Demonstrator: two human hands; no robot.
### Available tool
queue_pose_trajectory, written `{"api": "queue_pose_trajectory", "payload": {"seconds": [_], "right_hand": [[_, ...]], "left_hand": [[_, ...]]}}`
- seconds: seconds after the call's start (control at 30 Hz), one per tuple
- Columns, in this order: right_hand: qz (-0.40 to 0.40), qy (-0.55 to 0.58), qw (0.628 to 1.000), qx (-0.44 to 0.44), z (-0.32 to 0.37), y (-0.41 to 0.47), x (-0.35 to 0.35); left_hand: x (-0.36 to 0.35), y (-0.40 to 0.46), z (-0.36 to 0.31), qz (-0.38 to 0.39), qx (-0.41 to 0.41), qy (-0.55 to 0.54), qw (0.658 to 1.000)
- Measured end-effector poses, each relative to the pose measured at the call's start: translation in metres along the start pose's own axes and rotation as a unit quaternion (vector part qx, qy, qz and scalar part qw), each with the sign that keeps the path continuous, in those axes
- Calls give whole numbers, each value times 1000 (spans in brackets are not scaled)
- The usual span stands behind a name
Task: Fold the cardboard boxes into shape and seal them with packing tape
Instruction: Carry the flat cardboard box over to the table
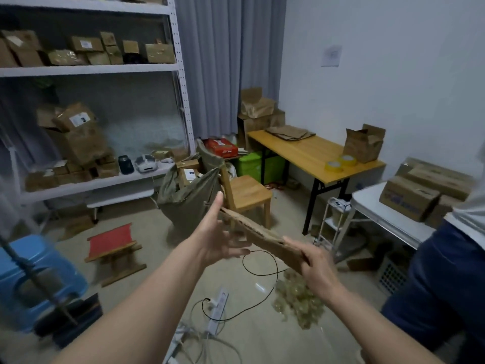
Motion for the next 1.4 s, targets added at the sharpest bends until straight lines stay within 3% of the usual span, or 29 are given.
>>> {"api": "queue_pose_trajectory", "payload": {"seconds": [0.1, 0.2, 0.33, 0.53, 0.73, 0.87, 1.1, 1.23, 1.4], "right_hand": [[-1, -56, 996, 71, 3, 9, -7], [22, -155, 983, 92, -4, 65, -29], [112, -222, 968, 14, -4, 136, -59], [159, -238, 958, -15, 1, 208, -77], [163, -192, 967, -41, -4, 288, -97], [174, -150, 971, -61, -18, 339, -124], [135, 12, 988, -74, -62, 457, -118], [104, 37, 989, -103, -103, 531, -85], [73, 58, 991, -93, -135, 592, -61]], "left_hand": [[-8, 16, -5, -3, -11, -56, 998], [-7, 65, -41, -32, -61, -32, 997], [-3, 116, -95, -20, -94, 37, 995], [-1, 174, -151, 13, -140, 146, 979], [10, 226, -192, 43, -168, 227, 958], [11, 269, -208, 104, -150, 211, 960], [-70, 380, -243, 203, -80, 228, 949], [-126, 445, -272, 189, -65, 231, 952], [-153, 513, -292, 111, -97, 266, 953]]}}
Point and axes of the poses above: each hand's wrist, its own y-axis towards the middle knuckle, its own x-axis out of the back of the hand, z = x × y, the point moved 4 cm from there along y, towards the middle knuckle, and after that the axes turned 4 degrees about -z, right-handed, at the moved point
